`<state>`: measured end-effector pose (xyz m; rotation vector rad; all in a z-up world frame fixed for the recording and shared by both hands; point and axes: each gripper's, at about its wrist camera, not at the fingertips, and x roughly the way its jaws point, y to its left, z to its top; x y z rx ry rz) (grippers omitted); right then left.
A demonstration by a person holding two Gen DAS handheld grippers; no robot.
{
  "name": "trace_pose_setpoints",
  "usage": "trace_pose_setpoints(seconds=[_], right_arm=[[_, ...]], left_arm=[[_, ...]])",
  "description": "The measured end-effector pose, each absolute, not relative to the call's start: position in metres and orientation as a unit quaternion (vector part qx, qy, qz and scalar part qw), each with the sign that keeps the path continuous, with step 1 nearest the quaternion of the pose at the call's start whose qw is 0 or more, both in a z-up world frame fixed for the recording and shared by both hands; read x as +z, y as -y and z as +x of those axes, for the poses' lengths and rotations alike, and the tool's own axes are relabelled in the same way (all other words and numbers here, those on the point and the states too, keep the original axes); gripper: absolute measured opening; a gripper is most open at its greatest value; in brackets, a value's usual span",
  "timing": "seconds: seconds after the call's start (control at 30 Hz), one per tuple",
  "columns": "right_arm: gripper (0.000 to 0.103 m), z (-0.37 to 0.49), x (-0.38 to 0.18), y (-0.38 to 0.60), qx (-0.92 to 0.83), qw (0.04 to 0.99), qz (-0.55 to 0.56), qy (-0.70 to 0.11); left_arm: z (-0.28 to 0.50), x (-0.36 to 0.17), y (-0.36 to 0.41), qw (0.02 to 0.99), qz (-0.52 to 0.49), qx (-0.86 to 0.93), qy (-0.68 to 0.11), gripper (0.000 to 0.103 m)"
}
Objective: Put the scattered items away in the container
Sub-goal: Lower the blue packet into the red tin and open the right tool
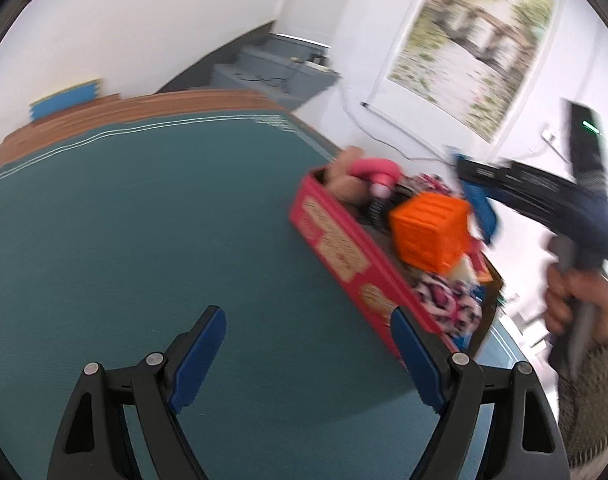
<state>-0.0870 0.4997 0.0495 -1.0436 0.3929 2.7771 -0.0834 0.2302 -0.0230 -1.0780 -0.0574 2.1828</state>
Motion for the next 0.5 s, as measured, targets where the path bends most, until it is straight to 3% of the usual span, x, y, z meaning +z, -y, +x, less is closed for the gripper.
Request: trace_pose_setpoints(seconds=[0.2,0.27,0.3,0.33,0.5], right_arm=[[0.05,-0.093,0.028,-0.487,0.912,0.067,-0.379,-0.141],[0.059,-0.086,0.027,-0.487,0.911,0.06,-0.377,-0.158],[0.075,-0.084,0.027,-0.49,0.91,0.056,-0.375,-0.168],[0.082,-0.08,0.028,-0.492,0.91,0.049,-0.37,-0.181],[0.085,-0.033,0.05,-0.506,0.925,0.021,-0.309,-0.218]], left_arm=[[-0.073,-0.023,-0.242,0.365,-0.418,0.832,0.01,0.086],[-0.071,-0.024,-0.244,0.366,-0.419,0.831,0.007,0.086],[-0.07,-0.024,-0.246,0.367,-0.42,0.83,0.006,0.086],[-0.069,-0.023,-0.247,0.367,-0.419,0.83,0.003,0.086],[-0.056,-0.017,-0.256,0.361,-0.411,0.837,-0.016,0.086]])
